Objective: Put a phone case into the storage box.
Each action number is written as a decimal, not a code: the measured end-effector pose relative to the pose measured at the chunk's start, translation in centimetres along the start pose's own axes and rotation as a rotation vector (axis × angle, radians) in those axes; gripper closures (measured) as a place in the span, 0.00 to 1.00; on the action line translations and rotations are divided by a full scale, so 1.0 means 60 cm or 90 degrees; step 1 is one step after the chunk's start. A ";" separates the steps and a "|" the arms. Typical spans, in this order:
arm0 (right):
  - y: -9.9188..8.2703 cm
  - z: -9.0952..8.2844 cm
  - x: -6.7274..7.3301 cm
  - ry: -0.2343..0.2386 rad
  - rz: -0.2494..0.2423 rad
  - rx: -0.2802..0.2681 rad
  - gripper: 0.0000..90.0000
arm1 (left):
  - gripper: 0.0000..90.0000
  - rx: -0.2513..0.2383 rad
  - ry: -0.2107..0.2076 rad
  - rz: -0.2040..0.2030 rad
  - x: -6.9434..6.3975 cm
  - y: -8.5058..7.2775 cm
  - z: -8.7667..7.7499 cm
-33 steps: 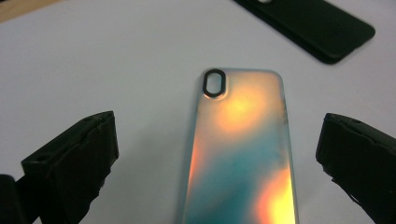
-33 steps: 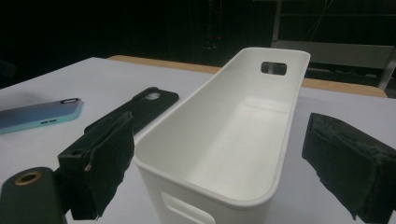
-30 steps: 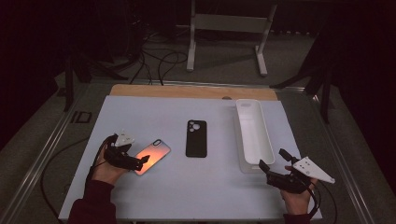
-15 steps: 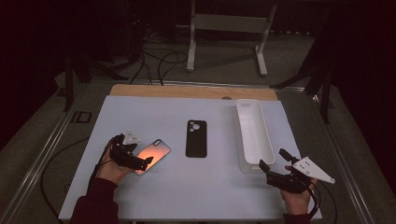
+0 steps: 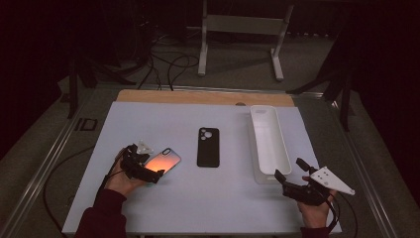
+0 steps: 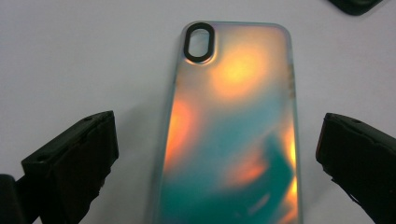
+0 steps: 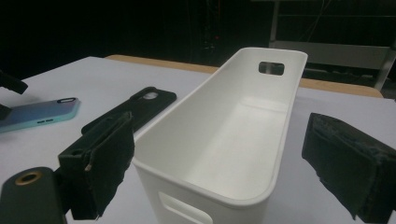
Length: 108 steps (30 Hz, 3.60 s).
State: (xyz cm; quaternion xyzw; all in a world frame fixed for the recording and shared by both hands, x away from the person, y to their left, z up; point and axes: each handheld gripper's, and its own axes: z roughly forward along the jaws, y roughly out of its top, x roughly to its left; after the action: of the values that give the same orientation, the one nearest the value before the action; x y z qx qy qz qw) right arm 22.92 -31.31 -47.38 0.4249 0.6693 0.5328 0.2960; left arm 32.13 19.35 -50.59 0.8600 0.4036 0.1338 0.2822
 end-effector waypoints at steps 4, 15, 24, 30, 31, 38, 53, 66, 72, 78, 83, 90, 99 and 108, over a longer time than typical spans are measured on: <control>0.000 -0.001 -0.001 -0.001 -0.002 0.000 0.10 | 0.00 0.013 0.007 0.005 -0.003 -0.001 0.006; 0.001 -0.003 -0.003 -0.004 0.000 -0.003 0.10 | 0.01 0.048 0.009 0.016 -0.008 -0.005 0.023; 0.001 -0.003 -0.003 -0.006 -0.001 -0.003 0.10 | 0.07 0.056 -0.004 0.015 -0.004 -0.008 0.027; 0.001 -0.003 -0.003 -0.007 -0.002 -0.002 0.10 | 0.11 0.059 -0.021 0.010 -0.002 -0.009 0.028; 0.001 -0.003 -0.002 -0.008 -0.002 -0.001 0.10 | 0.11 0.060 -0.021 0.009 -0.002 -0.009 0.028; 0.001 -0.001 0.000 -0.009 -0.006 0.001 0.12 | 0.18 0.057 -0.028 0.020 -0.004 -0.010 0.025; 0.000 0.000 -0.001 -0.006 -0.004 0.003 0.12 | 0.19 0.027 -0.016 0.019 -0.006 -0.006 0.009; 0.001 0.005 0.000 0.005 -0.003 0.011 0.12 | 0.19 -0.025 0.007 0.011 -0.004 0.005 -0.024; 0.003 0.008 0.004 0.010 -0.006 0.016 0.12 | 0.19 -0.050 0.017 0.010 -0.008 0.011 -0.035; 0.006 0.009 0.006 0.011 -0.010 0.019 0.12 | 0.19 -0.068 0.023 0.015 -0.013 0.017 -0.038; 0.009 0.009 0.005 0.012 -0.007 0.023 0.11 | 0.19 -0.080 0.024 0.019 -0.019 0.023 -0.041; 0.015 0.015 0.004 0.030 -0.002 0.034 0.11 | 0.19 -0.106 0.030 0.029 -0.029 0.035 -0.049; 0.023 0.022 0.003 0.049 -0.007 0.050 0.10 | 0.19 -0.128 0.029 0.040 -0.042 0.047 -0.054; 0.041 0.029 0.001 0.065 -0.006 0.052 0.10 | 0.19 -0.147 0.027 0.054 -0.057 0.065 -0.056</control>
State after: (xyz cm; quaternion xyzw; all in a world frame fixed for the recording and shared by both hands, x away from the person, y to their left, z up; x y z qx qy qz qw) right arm 24.96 -30.28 -45.46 0.4058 0.7065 0.5249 0.2462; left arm 30.84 15.96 -45.58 0.8350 0.3548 0.2093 0.3648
